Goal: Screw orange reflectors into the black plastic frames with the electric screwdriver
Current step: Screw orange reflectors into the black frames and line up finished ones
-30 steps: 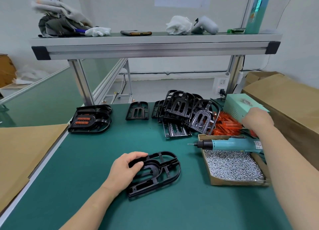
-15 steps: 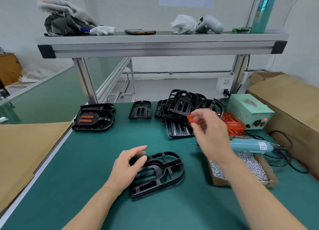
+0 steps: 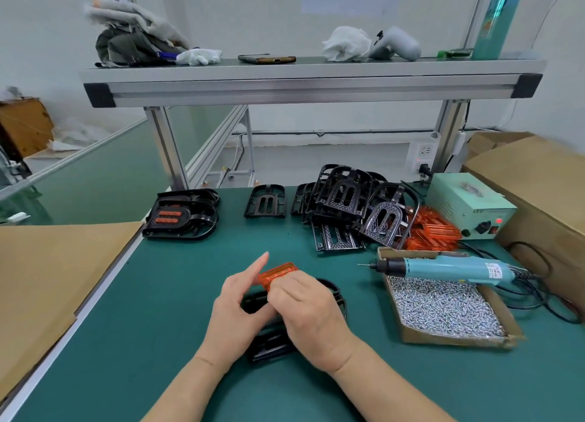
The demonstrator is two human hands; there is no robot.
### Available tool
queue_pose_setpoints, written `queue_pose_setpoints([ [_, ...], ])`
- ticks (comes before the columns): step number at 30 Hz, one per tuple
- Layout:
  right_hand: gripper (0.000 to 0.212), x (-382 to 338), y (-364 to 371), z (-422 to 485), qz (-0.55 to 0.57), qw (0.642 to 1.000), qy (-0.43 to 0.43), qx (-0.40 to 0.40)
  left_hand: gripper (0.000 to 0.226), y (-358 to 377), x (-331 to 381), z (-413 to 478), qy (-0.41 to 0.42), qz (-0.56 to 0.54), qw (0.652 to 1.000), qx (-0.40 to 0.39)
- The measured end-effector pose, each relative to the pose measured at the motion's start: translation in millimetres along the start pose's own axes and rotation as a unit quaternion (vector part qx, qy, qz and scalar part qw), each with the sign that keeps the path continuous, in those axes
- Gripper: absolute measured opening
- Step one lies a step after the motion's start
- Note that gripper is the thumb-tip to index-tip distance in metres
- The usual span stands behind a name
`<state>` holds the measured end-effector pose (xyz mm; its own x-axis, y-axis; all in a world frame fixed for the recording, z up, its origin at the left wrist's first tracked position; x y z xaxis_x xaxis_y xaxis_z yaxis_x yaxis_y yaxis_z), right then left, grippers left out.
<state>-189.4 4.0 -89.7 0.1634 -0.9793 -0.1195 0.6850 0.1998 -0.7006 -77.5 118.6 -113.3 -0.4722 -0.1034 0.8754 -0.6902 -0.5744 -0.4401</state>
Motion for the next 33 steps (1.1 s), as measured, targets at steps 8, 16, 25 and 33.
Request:
queue_pose_setpoints([
  [8, 0.028, 1, 6, -7, 0.049, 0.998, -0.018, -0.037, 0.06, 7, 7, -4, 0.104, 0.107, 0.982, 0.112],
  [16, 0.03, 16, 0, -11, 0.161, 0.962, 0.218, 0.036, 0.057, 5, 6, -4, 0.076, 0.036, 0.991, 0.107],
  [25, 0.04, 25, 0, -13, 0.314, 0.896, 0.314, 0.005, 0.068, 8, 6, -5, 0.068, 0.042, 0.996, 0.05],
  [33, 0.04, 28, 0, -15, 0.347, 0.876, 0.333, 0.036, 0.059, 7, 3, -4, 0.061, 0.061, 0.994, 0.061],
])
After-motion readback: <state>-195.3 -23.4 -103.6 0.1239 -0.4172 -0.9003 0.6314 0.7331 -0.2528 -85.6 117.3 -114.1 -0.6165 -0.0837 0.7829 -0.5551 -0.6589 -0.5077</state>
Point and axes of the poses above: each hand's wrist, its own z-axis towards the middle knuckle, its own y-axis out of the palm, x = y × z, the point moved 1 cm from there along z, towards the middle knuckle, and after that the axes turned 11 degrees about -x, right-handed, at the moved point
